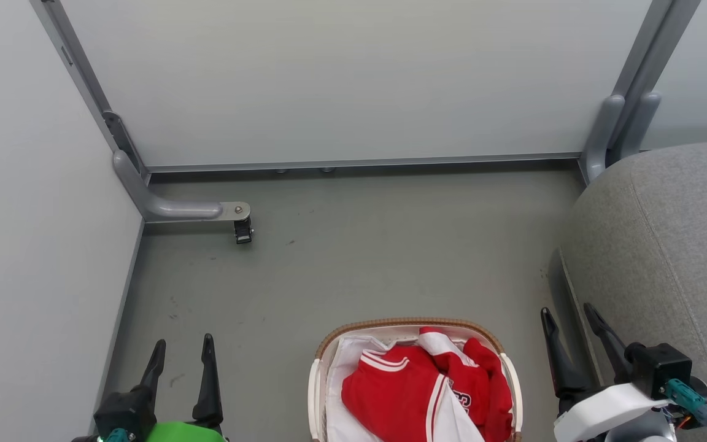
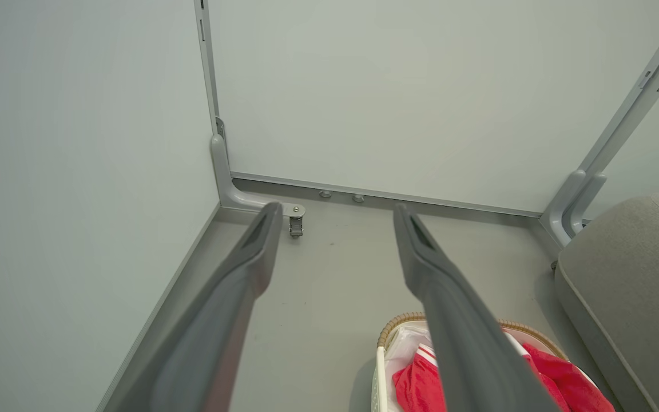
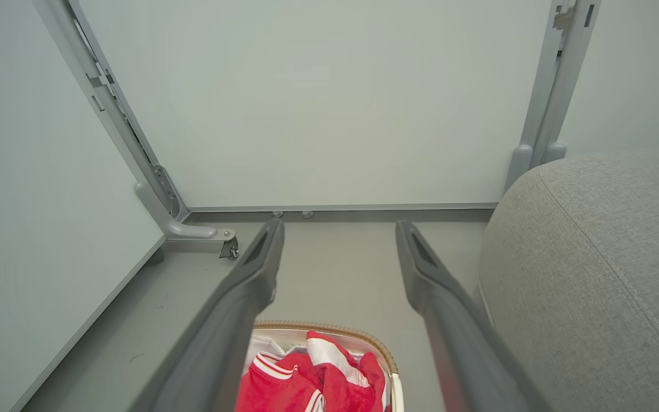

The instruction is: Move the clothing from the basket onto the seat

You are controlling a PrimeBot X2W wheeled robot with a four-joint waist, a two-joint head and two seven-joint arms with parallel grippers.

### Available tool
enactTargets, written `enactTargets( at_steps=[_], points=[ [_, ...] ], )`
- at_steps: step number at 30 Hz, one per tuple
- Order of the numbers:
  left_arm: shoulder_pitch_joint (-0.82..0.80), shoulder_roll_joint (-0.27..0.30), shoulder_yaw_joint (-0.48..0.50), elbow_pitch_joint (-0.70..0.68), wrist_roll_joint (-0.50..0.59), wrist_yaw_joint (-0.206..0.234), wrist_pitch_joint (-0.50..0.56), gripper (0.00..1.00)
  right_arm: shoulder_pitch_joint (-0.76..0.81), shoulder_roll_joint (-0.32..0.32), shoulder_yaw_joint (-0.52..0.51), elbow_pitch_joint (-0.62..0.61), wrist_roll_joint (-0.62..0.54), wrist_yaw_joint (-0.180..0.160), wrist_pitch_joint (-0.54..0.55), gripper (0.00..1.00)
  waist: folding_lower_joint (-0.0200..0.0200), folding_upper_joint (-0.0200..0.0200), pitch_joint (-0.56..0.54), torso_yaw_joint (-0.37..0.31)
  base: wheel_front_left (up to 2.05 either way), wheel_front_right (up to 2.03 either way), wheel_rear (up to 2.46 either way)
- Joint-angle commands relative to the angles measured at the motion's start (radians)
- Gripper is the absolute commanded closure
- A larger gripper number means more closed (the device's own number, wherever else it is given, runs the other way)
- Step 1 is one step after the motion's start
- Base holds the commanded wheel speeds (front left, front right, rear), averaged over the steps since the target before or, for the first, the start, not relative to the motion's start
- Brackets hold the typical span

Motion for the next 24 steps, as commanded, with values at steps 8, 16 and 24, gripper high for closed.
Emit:
enactTargets(
  at_steps=[8,16,24],
  points=[
    [0.015,0.008,-0.003,0.005,0.062,0.01,-0.021,0.0,0.018,-0.007,0.006,0.005,-0.069,0.0,-0.02,0.0,0.0,0.0114,0.0,0.001,0.0,0.0,0.0],
    [0.014,0.008,-0.006,0.007,0.068,0.012,-0.024,0.0,0.017,-0.007,0.01,-0.002,-0.087,0.0,-0.025,0.0,0.0,0.0117,0.002,0.002,0.0,0.0,0.0],
    [0.01,0.008,-0.004,0.01,0.064,0.014,-0.024,0.0,0.015,-0.007,0.012,-0.003,-0.085,0.0,-0.025,0.0,0.0,0.0117,0.003,0.003,0.0,0.0,0.0]
  ],
)
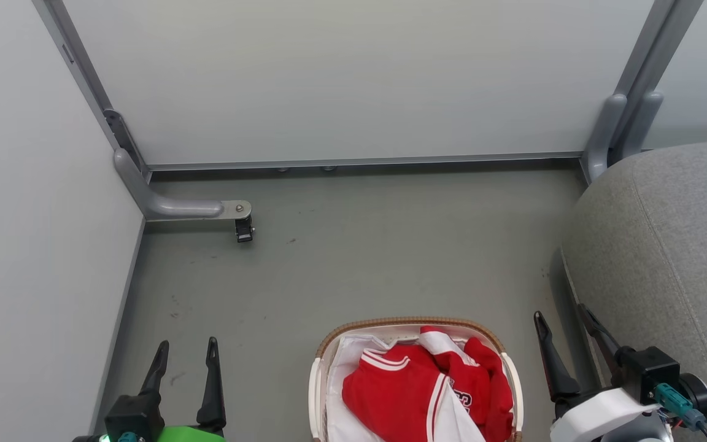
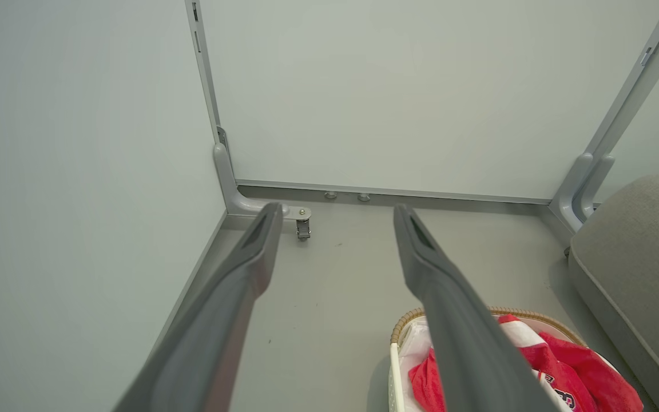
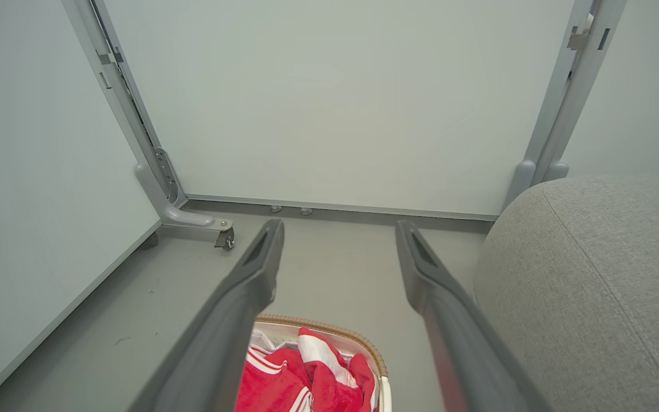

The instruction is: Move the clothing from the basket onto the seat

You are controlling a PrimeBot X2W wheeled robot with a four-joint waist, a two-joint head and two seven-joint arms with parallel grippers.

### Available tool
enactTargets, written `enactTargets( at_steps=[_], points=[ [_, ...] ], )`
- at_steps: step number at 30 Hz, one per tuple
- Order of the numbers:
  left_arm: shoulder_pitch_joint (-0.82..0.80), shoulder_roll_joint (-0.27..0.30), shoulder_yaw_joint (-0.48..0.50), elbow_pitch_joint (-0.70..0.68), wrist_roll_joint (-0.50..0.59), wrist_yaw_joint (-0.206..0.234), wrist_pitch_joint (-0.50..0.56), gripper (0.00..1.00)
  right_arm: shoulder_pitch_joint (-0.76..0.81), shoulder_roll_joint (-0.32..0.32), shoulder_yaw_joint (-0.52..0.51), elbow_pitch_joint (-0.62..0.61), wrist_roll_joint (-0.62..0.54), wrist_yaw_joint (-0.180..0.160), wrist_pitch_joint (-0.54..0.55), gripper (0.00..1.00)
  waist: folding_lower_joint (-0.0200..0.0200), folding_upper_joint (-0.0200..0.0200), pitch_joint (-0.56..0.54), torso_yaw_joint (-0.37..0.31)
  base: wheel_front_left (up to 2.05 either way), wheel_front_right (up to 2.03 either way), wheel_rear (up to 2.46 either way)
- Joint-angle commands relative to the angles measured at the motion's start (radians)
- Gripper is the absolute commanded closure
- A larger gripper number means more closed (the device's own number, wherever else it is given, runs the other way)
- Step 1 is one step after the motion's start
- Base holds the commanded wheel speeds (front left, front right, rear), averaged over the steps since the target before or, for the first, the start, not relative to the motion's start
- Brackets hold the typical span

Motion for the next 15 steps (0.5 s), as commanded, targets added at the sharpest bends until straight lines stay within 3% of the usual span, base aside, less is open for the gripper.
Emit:
enactTargets(
  at_steps=[1,15],
  points=[
    [0.005,0.007,0.002,0.001,-0.004,0.005,-0.001,0.0,0.011,-0.006,0.0,-0.003,-0.004,0.0,-0.005,0.0,0.0,0.0117,0.0,0.0,0.0,0.0,0.0],
    [-0.001,0.007,-0.002,0.003,-0.001,0.008,-0.001,0.0,0.007,-0.006,-0.008,-0.007,-0.006,0.0,-0.005,0.0,0.0,0.0117,0.006,0.0,0.0,0.0,0.0]
  ],
)
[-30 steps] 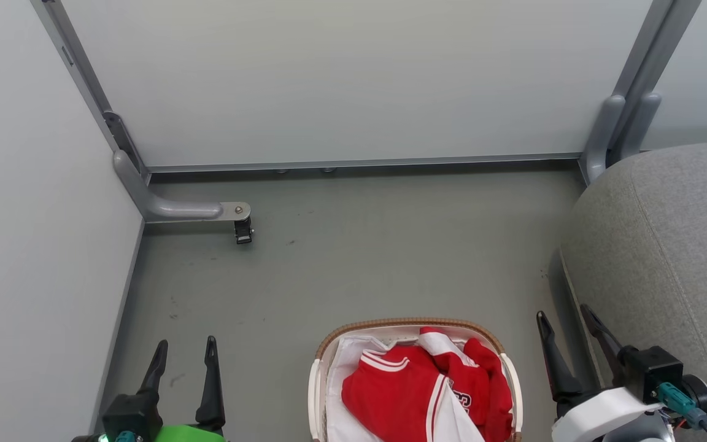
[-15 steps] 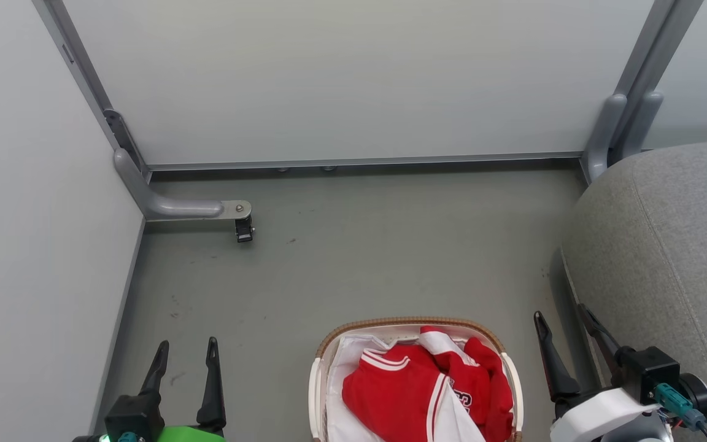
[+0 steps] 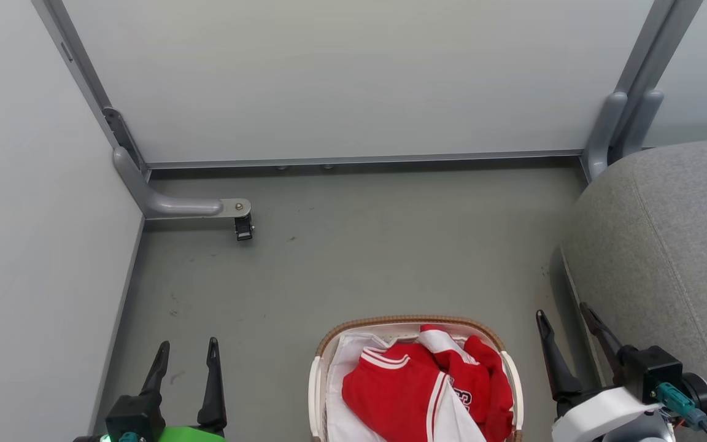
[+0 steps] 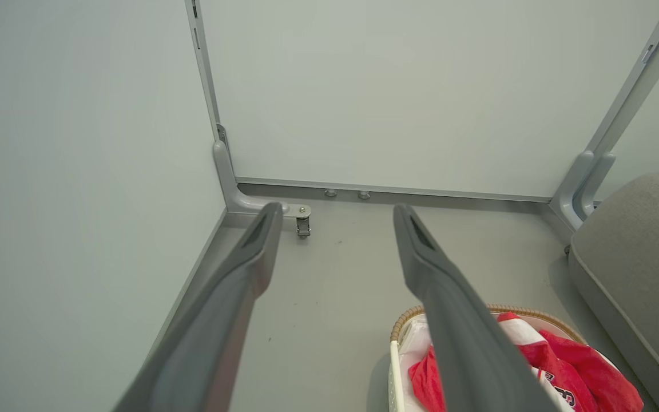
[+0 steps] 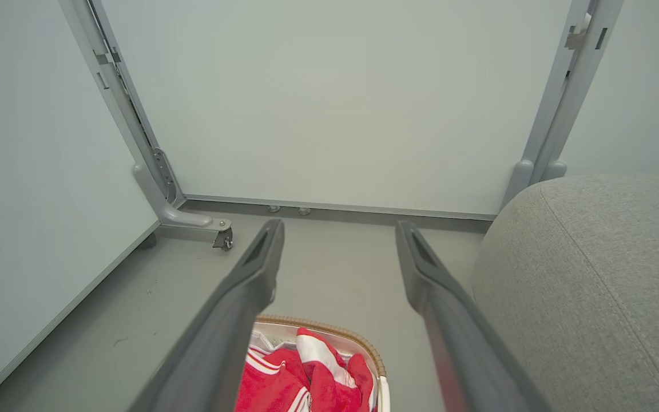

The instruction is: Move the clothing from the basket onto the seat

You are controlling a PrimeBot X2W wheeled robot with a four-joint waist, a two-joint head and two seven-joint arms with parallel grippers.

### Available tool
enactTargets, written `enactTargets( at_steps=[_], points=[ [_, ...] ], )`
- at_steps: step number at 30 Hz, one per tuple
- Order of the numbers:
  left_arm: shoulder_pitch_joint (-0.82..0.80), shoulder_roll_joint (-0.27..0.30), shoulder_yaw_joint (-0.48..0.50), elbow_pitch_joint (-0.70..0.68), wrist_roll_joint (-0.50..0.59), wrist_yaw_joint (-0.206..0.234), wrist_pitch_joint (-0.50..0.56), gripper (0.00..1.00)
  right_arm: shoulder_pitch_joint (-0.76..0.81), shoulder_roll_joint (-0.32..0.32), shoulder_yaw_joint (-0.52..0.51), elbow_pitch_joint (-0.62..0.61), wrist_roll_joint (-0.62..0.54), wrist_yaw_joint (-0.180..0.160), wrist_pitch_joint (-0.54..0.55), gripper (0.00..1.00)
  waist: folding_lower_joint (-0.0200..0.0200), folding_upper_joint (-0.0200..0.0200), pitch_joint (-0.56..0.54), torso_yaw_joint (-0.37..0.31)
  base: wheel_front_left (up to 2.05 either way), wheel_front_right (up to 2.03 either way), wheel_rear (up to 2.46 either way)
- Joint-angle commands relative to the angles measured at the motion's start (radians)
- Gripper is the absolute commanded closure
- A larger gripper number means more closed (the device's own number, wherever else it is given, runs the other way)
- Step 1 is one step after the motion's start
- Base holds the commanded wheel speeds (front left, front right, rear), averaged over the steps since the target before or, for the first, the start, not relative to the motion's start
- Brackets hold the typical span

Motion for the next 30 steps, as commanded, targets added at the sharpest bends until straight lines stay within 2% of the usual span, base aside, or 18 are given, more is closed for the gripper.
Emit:
enactTargets(
  at_steps=[1,7,15,23,30],
  points=[
    [-0.002,0.007,-0.001,0.0,0.001,0.008,-0.001,0.0,0.006,-0.006,-0.004,-0.005,-0.006,0.0,-0.005,0.0,-0.0001,0.0117,0.003,0.001,0.0,0.0,0.0],
    [-0.031,0.006,-0.015,-0.01,0.017,0.001,-0.001,0.0,-0.014,-0.006,-0.026,-0.022,-0.012,0.0,-0.005,0.0,-0.0001,0.0117,0.038,-0.002,0.0,0.0,0.0],
    [-0.155,0.006,-0.091,0.017,0.081,-0.032,-0.001,0.0,-0.095,-0.006,-0.113,-0.073,-0.033,0.0,-0.005,0.0,-0.0001,0.0117,0.173,-0.018,0.0,0.0,0.0],
    [-0.389,0.006,-0.257,0.124,0.161,-0.064,-0.001,0.0,-0.217,-0.005,-0.224,-0.152,-0.051,0.0,-0.004,0.0,-0.0001,0.0117,0.371,-0.057,0.0,0.0,0.0],
    [-0.597,0.006,-0.45,0.291,0.163,-0.078,-0.001,0.0,-0.304,-0.004,-0.268,-0.221,-0.048,0.0,-0.004,0.0,-0.0001,0.0117,0.541,-0.112,0.0,0.0,0.0]
  ],
)
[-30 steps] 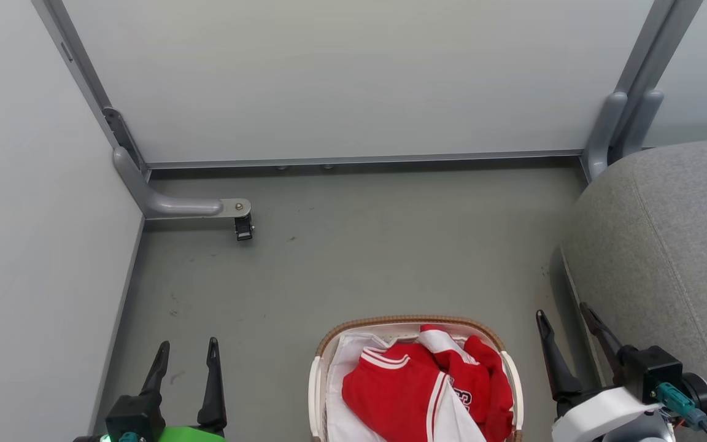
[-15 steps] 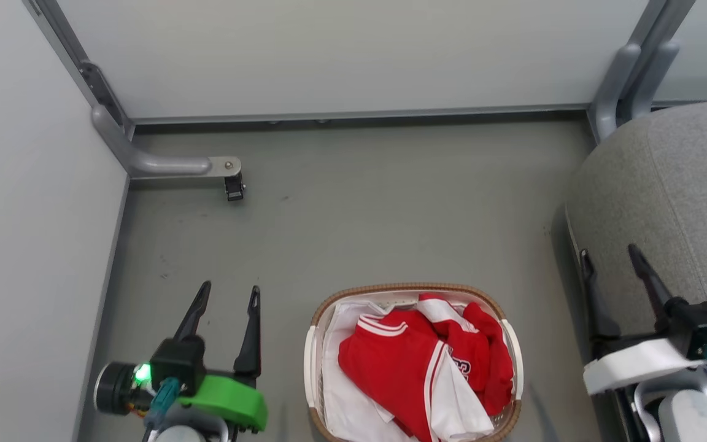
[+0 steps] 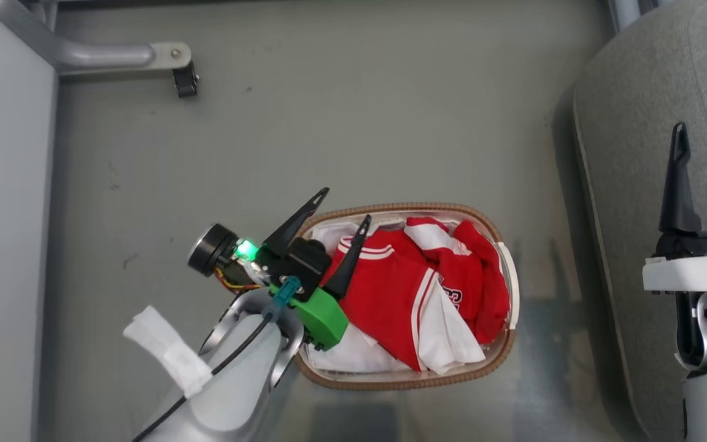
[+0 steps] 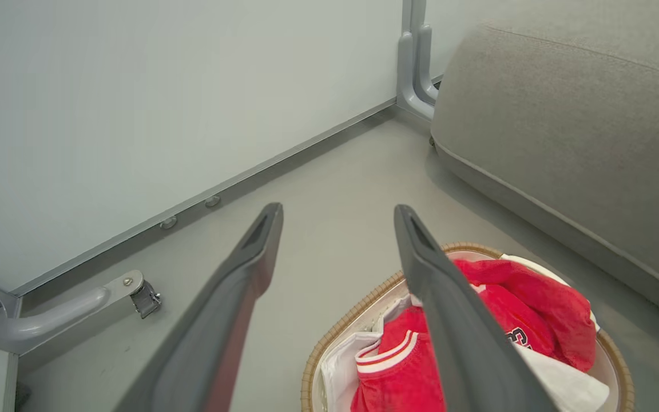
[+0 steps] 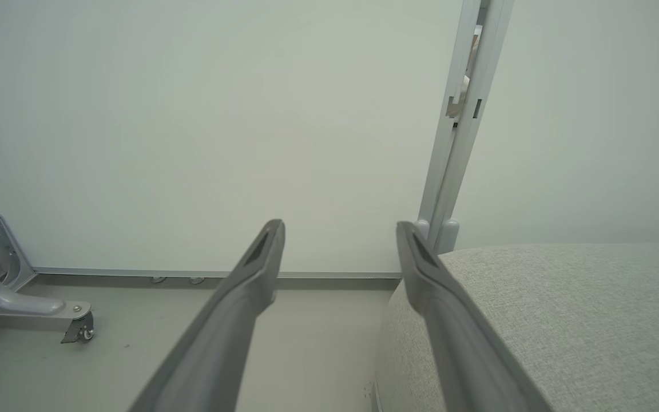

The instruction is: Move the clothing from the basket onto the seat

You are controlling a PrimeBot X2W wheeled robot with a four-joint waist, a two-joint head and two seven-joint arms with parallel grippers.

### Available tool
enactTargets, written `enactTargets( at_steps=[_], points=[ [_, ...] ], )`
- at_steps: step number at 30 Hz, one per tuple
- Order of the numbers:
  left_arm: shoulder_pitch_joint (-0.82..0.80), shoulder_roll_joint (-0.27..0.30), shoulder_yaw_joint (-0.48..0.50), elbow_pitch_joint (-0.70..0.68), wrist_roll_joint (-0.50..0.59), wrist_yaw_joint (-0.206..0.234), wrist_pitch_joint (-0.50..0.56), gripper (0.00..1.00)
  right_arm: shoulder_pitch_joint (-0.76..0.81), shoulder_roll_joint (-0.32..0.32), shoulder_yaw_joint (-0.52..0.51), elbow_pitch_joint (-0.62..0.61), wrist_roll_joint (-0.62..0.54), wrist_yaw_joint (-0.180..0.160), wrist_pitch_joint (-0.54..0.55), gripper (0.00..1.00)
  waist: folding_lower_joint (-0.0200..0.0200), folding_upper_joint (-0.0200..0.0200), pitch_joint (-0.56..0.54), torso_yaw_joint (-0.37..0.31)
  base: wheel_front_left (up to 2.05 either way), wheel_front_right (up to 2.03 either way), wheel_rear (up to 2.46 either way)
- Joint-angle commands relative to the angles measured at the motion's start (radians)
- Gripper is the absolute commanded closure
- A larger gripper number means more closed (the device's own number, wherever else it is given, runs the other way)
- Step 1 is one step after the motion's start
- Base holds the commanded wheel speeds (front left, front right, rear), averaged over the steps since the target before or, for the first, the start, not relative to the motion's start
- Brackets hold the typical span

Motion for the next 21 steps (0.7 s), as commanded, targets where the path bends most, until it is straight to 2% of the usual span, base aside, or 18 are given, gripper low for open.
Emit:
enactTargets(
  at_steps=[1,13,21],
  points=[
    [-0.051,0.006,-0.04,0.03,-0.007,-0.007,-0.001,0.0,-0.024,-0.003,-0.003,-0.014,0.005,-0.001,-0.002,0.0,0.0,0.0117,0.172,-0.074,0.0,0.0,0.0],
    [-0.334,0.007,-0.414,0.299,-0.036,-0.007,-0.001,0.0,-0.108,-0.002,0.008,-0.066,0.069,-0.001,-0.002,0.0,0.0,0.0117,0.38,-0.176,0.0,0.0,0.0],
    [-0.496,0.007,-0.562,0.423,-0.073,-0.005,-0.001,0.0,-0.138,-0.002,0.014,-0.085,0.11,-0.001,-0.002,0.0,0.0,0.0117,0.478,-0.209,0.0,0.0,0.0]
  ],
)
